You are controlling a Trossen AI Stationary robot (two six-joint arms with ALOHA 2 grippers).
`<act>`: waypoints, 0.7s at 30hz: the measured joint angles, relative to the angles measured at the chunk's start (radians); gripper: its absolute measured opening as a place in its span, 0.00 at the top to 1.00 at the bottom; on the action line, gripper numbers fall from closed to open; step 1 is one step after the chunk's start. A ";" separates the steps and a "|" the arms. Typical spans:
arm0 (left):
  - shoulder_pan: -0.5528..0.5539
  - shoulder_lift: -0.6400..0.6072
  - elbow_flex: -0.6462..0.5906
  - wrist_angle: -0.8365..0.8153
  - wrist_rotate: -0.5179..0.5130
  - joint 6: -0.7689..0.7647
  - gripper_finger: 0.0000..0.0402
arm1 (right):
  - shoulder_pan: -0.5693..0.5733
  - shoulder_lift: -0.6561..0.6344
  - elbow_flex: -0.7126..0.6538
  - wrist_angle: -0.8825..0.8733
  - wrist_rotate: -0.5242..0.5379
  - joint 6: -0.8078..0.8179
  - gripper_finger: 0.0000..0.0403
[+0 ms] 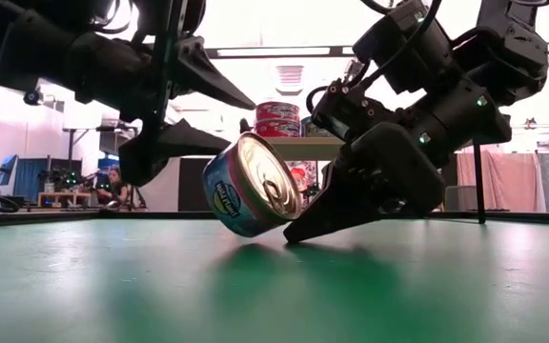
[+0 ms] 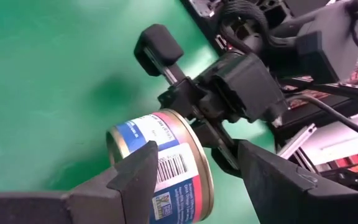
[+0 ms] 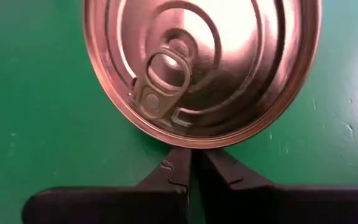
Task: Stack canned seafood by type on shelf
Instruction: Stack the blue/pink tuna can on top of the other blue/pink tuna can on the shelf
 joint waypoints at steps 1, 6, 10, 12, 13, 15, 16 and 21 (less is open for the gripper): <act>0.000 0.000 0.004 -0.006 0.002 -0.001 0.48 | 0.000 0.000 0.000 0.000 0.000 0.000 0.97; 0.000 0.000 0.011 -0.017 0.004 0.002 0.48 | 0.000 0.000 0.000 -0.002 0.001 0.000 0.97; 0.000 0.001 0.020 -0.024 0.018 0.056 0.48 | 0.000 -0.001 0.001 -0.008 0.007 -0.011 0.97; 0.000 0.001 0.034 -0.022 0.045 0.099 0.48 | 0.000 -0.001 0.001 -0.011 0.024 -0.025 0.97; -0.002 0.001 0.042 -0.016 0.061 0.111 0.48 | 0.000 -0.001 0.002 -0.012 0.041 -0.029 0.97; -0.002 0.003 0.059 -0.025 0.097 0.131 0.48 | -0.005 -0.001 0.004 -0.007 0.093 -0.041 0.97; -0.002 0.005 0.066 -0.047 0.113 0.140 0.48 | -0.009 -0.004 0.008 -0.001 0.123 -0.046 0.97; 0.000 0.004 0.145 -0.273 0.102 0.110 0.48 | -0.007 -0.010 0.025 -0.039 0.171 -0.069 0.97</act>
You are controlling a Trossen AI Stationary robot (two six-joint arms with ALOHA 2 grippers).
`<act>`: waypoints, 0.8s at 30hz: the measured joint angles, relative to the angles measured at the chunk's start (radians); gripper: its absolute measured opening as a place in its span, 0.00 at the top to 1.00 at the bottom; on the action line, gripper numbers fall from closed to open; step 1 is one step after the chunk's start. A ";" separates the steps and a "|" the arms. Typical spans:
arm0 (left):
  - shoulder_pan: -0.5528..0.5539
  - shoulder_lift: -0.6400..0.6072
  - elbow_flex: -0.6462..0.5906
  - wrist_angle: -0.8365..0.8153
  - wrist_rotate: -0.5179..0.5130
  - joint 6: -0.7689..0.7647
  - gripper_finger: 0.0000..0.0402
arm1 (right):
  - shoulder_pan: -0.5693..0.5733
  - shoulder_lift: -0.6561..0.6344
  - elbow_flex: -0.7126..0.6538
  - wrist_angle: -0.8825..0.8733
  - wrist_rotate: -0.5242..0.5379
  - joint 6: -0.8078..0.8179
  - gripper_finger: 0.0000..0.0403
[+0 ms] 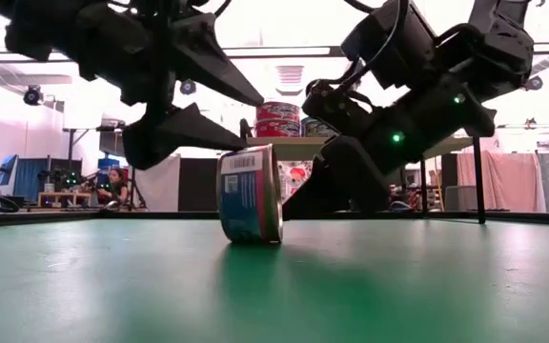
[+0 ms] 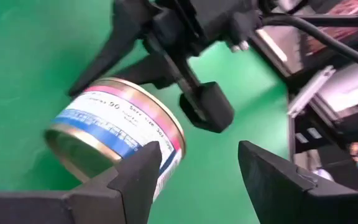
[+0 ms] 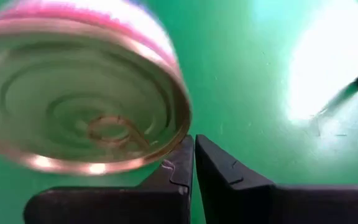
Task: Stack canned seafood by type on shelf
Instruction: Stack the blue/pink tuna can on top of the other blue/pink tuna can on the shelf
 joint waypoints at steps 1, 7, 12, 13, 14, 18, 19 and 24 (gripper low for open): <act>0.000 0.000 0.018 -0.049 -0.004 -0.011 0.48 | 0.000 0.000 0.001 -0.006 -0.005 -0.001 0.97; 0.000 0.027 0.089 -0.131 -0.013 0.054 0.48 | 0.000 0.002 0.011 -0.028 -0.014 0.001 0.97; 0.003 0.028 0.130 -0.212 -0.026 0.090 0.48 | 0.003 -0.010 0.012 -0.099 -0.033 0.014 0.97; 0.003 0.028 0.138 -0.233 -0.030 0.085 0.48 | 0.003 -0.016 0.012 -0.113 -0.036 0.019 0.97; 0.003 0.028 0.142 -0.247 -0.036 0.079 0.48 | 0.004 -0.022 0.012 -0.127 -0.040 0.025 0.97; 0.004 0.026 0.140 -0.247 -0.050 0.070 0.48 | 0.005 -0.026 0.012 -0.143 -0.040 0.037 0.97; 0.004 0.025 0.139 -0.247 -0.050 0.064 0.48 | 0.006 -0.027 0.012 -0.143 -0.039 0.037 0.97; 0.004 0.025 0.139 -0.245 -0.051 0.000 0.48 | 0.009 -0.028 0.011 -0.144 -0.038 0.036 0.97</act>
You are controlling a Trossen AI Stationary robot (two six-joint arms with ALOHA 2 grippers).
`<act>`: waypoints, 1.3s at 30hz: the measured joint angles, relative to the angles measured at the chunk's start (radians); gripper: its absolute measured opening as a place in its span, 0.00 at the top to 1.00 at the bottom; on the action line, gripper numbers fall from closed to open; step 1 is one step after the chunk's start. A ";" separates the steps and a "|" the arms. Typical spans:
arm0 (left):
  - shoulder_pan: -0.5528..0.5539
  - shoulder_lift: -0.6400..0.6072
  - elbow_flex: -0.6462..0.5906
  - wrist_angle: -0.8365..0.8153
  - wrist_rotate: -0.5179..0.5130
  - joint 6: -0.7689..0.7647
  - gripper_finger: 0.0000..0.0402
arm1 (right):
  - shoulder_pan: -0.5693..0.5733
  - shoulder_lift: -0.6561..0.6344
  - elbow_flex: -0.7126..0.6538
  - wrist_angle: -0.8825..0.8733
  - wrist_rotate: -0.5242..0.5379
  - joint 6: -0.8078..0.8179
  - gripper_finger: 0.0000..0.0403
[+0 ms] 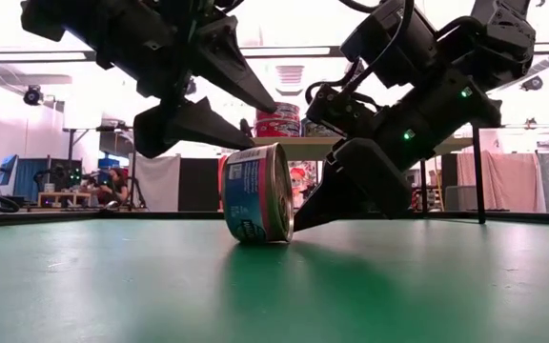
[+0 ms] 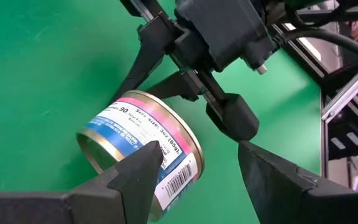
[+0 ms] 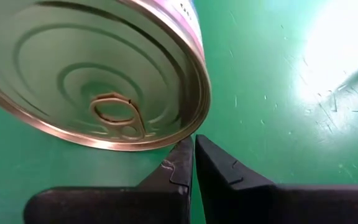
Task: Stack canned seafood by type on shelf
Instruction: Stack the blue/pink tuna can on top of the other blue/pink tuna can on the shelf
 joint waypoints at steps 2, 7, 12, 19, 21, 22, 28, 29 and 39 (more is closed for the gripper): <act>0.000 0.000 0.000 0.001 -0.002 -0.018 0.48 | 0.000 0.000 0.000 0.000 0.001 -0.001 0.97; 0.000 -0.003 -0.002 0.010 -0.002 -0.033 0.48 | 0.000 0.000 0.000 0.000 0.003 -0.003 0.97; 0.001 -0.024 0.015 -0.041 -0.001 -0.055 0.48 | 0.000 0.000 -0.001 0.000 0.004 -0.003 0.97; 0.001 -0.029 0.131 -0.278 -0.014 -0.057 0.48 | 0.000 0.000 -0.002 0.000 0.007 0.000 0.97; 0.001 -0.029 0.157 -0.348 -0.023 -0.059 0.48 | 0.000 0.000 -0.002 0.000 0.007 0.000 0.97; 0.001 -0.029 0.170 -0.383 -0.024 -0.068 0.48 | 0.000 0.000 -0.002 0.000 0.007 0.000 0.97; 0.000 -0.032 0.201 -0.554 -0.036 -0.249 0.48 | 0.000 0.000 -0.002 -0.001 0.007 0.000 0.97; -0.002 -0.032 0.201 -0.552 -0.036 -0.274 0.47 | 0.000 0.000 -0.002 -0.001 0.007 0.000 0.97; -0.011 0.056 0.325 -0.549 -0.052 -0.286 0.32 | 0.000 0.000 -0.003 0.000 0.007 -0.019 0.97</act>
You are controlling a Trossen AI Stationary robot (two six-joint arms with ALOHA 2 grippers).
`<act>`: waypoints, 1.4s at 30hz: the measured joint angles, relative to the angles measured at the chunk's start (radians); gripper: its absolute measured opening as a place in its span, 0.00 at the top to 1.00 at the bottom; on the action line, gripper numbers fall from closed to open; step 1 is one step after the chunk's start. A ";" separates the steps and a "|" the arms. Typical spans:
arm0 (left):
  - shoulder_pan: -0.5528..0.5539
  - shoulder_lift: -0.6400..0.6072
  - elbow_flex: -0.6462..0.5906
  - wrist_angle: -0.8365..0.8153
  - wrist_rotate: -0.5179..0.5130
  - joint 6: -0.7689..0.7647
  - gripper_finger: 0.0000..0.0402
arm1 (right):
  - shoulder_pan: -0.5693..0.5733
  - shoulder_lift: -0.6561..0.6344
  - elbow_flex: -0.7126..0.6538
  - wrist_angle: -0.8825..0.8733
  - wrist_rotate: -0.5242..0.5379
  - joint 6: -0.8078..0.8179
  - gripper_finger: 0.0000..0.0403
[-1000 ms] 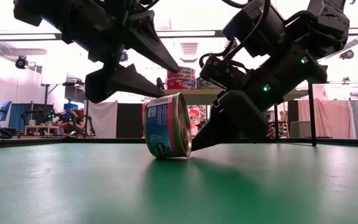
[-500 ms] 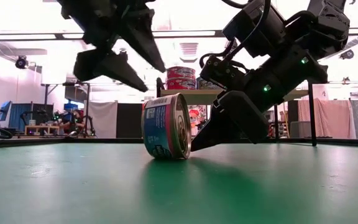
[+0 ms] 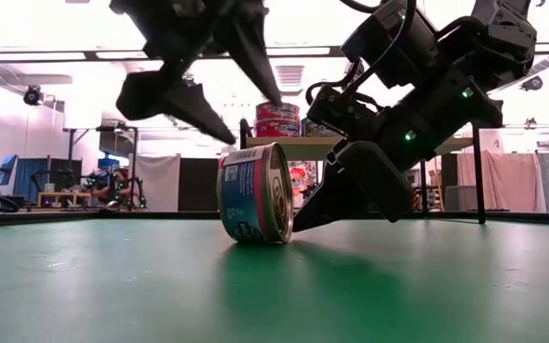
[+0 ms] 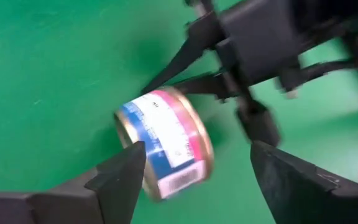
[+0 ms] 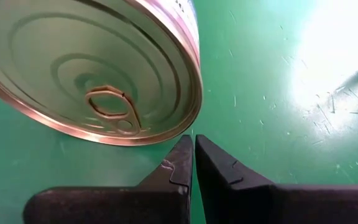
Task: Stack canned seafood by type on shelf
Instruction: Stack the blue/pink tuna can on top of the other blue/pink tuna can on the shelf
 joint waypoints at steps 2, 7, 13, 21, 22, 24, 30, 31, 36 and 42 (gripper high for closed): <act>0.001 0.038 0.040 -0.063 0.000 -0.004 0.31 | 0.000 0.000 0.000 0.000 0.000 -0.001 0.97; 0.002 0.101 0.164 -0.301 -0.028 -0.078 0.30 | 0.000 0.000 0.000 -0.001 0.000 -0.001 0.97; 0.002 0.145 0.229 -0.333 -0.027 -0.065 0.30 | 0.000 0.000 0.000 -0.001 0.000 -0.005 0.97; 0.002 0.168 0.222 -0.325 -0.019 -0.087 0.30 | 0.000 0.000 0.000 -0.005 0.000 -0.006 0.97; 0.002 0.170 0.221 -0.323 -0.019 -0.087 0.30 | 0.000 0.000 0.000 -0.005 0.000 -0.006 0.97; 0.002 0.178 0.221 -0.313 -0.019 -0.088 0.30 | 0.000 0.000 0.000 -0.004 0.000 -0.006 0.97; 0.001 0.212 0.225 -0.284 -0.018 -0.083 0.30 | 0.000 0.000 0.000 -0.004 0.000 -0.006 0.97; 0.002 0.214 0.226 -0.285 -0.019 -0.083 0.30 | 0.000 0.001 0.000 -0.004 0.000 -0.006 0.97; 0.002 0.214 0.226 -0.285 -0.023 -0.073 0.30 | 0.000 0.001 0.000 -0.002 0.000 -0.006 0.97; 0.002 0.206 0.239 -0.291 -0.008 -0.047 0.30 | 0.000 0.001 0.000 0.000 0.000 -0.006 0.97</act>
